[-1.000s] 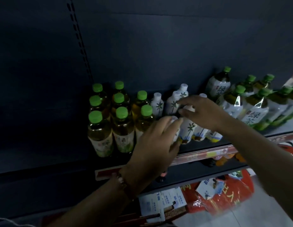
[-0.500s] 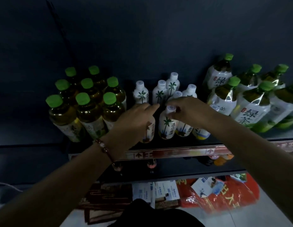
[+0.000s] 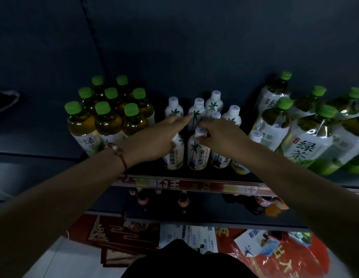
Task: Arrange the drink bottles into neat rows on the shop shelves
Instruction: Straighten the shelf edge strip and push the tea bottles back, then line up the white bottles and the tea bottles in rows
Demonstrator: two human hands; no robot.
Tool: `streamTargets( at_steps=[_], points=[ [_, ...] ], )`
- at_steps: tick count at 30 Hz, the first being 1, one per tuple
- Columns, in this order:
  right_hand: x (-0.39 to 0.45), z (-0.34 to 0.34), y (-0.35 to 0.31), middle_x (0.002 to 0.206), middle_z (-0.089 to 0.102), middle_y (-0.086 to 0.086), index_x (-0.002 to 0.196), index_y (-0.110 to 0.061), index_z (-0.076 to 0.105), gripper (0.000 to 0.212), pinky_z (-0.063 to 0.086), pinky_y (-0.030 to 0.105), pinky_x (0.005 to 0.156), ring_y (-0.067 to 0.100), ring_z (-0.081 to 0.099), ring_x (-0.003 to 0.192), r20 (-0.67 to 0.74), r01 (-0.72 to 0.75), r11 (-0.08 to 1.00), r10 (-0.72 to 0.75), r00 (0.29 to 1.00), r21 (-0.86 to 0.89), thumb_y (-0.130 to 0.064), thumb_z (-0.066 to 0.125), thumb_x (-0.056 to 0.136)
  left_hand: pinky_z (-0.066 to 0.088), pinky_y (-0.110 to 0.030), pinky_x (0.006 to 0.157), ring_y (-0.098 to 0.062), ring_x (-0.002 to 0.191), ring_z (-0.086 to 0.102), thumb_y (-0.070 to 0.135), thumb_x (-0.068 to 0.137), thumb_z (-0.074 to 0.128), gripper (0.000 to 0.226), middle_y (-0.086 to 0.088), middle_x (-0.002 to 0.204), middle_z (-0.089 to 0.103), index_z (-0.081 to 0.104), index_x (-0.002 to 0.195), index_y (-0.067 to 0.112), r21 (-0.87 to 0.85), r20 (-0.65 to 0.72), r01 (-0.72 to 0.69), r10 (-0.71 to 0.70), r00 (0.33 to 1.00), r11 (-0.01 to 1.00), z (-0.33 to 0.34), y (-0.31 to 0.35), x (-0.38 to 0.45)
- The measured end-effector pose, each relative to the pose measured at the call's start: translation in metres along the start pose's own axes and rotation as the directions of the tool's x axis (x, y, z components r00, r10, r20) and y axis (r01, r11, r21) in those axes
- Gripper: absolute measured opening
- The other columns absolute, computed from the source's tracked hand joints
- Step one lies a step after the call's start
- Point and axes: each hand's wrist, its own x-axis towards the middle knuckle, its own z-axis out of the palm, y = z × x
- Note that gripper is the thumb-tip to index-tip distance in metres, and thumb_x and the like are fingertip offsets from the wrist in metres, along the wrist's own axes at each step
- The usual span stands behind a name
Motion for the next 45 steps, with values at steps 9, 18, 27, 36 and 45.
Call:
streamTargets(
  at_steps=[9,18,27,36,45],
  points=[
    [-0.012,-0.03,0.013,0.11,0.068,-0.002,0.13,-0.024,0.059,0.044,0.05,0.03,0.082,0.014,0.063,0.097,-0.063,-0.037,0.987,0.047,0.997,0.154,-0.042,0.063,0.09,0.036,-0.039,0.111,-0.02,0.142,0.03,0.036,0.094,0.06,0.078,-0.001,0.155,0.032,0.014,0.157,0.025,0.058,-0.196,-0.062,0.072,0.978,0.996,0.028,0.016,0.006],
    [-0.019,-0.034,0.05,0.104,0.066,-0.003,0.117,-0.024,0.064,0.032,0.033,0.023,0.067,0.017,0.062,0.098,0.124,-0.018,0.996,0.029,0.992,-0.087,-0.034,0.068,0.087,0.044,-0.039,0.082,-0.022,0.106,0.05,0.04,0.083,0.075,0.071,0.001,0.105,0.064,0.042,0.145,0.029,0.021,-0.321,-0.08,0.082,0.944,0.997,0.047,0.015,0.011],
    [-0.036,-0.038,0.053,0.104,0.068,0.0,0.12,-0.023,0.064,0.04,0.044,0.03,0.072,0.015,0.062,0.092,-0.02,-0.027,0.999,0.027,0.999,-0.023,-0.046,0.065,0.087,0.047,-0.047,0.088,-0.025,0.117,0.048,0.035,0.084,0.075,0.076,0.002,0.117,0.066,0.039,0.15,0.024,0.043,-0.319,-0.069,0.079,0.945,0.997,0.05,0.016,0.006],
    [-0.061,-0.047,0.084,0.113,0.067,-0.002,0.12,-0.025,0.066,0.036,0.045,0.027,0.078,0.01,0.059,0.093,0.034,-0.242,0.969,0.24,0.97,0.058,-0.037,0.069,0.086,0.041,-0.03,0.091,-0.022,0.12,0.046,0.032,0.082,0.078,0.076,-0.005,0.119,0.058,0.042,0.149,0.027,-0.056,-0.326,0.015,-0.033,0.945,0.998,0.052,0.026,0.004],
    [-0.053,-0.049,0.079,0.113,0.067,0.002,0.122,-0.024,0.066,0.036,0.047,0.027,0.078,0.014,0.062,0.095,0.035,-0.183,0.983,0.183,0.982,-0.016,-0.035,0.069,0.087,0.05,-0.042,0.092,-0.025,0.124,0.046,0.036,0.083,0.075,0.078,0.0,0.123,0.062,0.039,0.151,0.023,0.055,-0.359,0.001,0.019,0.933,0.999,0.055,0.021,0.003]
  ],
)
